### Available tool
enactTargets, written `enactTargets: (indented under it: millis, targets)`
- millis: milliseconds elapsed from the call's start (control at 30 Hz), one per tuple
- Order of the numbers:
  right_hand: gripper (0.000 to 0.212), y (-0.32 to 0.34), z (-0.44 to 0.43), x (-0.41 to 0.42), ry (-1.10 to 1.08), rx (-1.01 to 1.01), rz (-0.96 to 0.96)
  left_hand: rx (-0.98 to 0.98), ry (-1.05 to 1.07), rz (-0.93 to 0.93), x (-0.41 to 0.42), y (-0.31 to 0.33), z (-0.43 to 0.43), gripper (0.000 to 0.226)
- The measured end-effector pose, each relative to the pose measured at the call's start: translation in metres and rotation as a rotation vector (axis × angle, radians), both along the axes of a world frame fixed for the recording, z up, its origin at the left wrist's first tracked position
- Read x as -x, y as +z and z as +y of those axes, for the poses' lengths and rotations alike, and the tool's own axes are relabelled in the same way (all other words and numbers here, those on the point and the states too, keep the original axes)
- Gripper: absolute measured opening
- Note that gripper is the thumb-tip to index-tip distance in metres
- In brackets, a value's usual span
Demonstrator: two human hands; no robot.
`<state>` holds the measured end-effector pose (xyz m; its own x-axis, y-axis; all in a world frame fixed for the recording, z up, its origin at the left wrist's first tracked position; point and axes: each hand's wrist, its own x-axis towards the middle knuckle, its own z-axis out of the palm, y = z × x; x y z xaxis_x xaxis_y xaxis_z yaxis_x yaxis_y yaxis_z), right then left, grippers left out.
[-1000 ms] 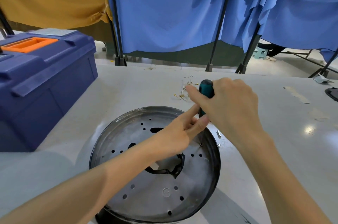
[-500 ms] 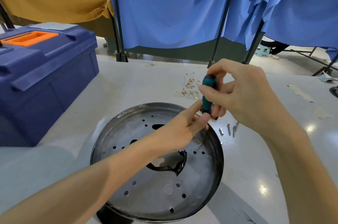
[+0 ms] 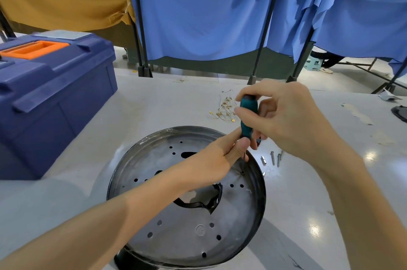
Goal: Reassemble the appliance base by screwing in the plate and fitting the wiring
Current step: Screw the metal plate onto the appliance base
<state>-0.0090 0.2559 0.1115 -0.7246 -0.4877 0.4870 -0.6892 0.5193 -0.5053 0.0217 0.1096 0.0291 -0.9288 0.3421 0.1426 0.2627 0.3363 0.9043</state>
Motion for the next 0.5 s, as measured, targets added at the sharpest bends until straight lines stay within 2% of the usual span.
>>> enactTargets:
  millis: [33,133,267,400,500]
  targets:
    - [0.014,-0.002,-0.001,0.001,-0.046,0.027,0.017,0.007,0.013,-0.009,0.001,-0.002,0.0,0.028]
    - [0.027,-0.012,-0.004,0.005,-0.237,0.053,0.061,0.01,0.038,-0.032,0.002,-0.004,0.001,0.038]
    - [0.048,-0.022,-0.013,0.0,-0.484,-0.081,0.204,0.026,0.02,0.0,0.003,-0.006,0.003,0.038]
    - [0.065,-0.016,-0.011,0.0,-0.559,-0.171,0.267,0.048,0.028,0.016,0.003,-0.006,0.002,0.031]
    - [0.071,-0.013,-0.013,-0.001,-0.6,-0.233,0.31,0.063,0.048,0.042,0.003,-0.007,0.003,0.031]
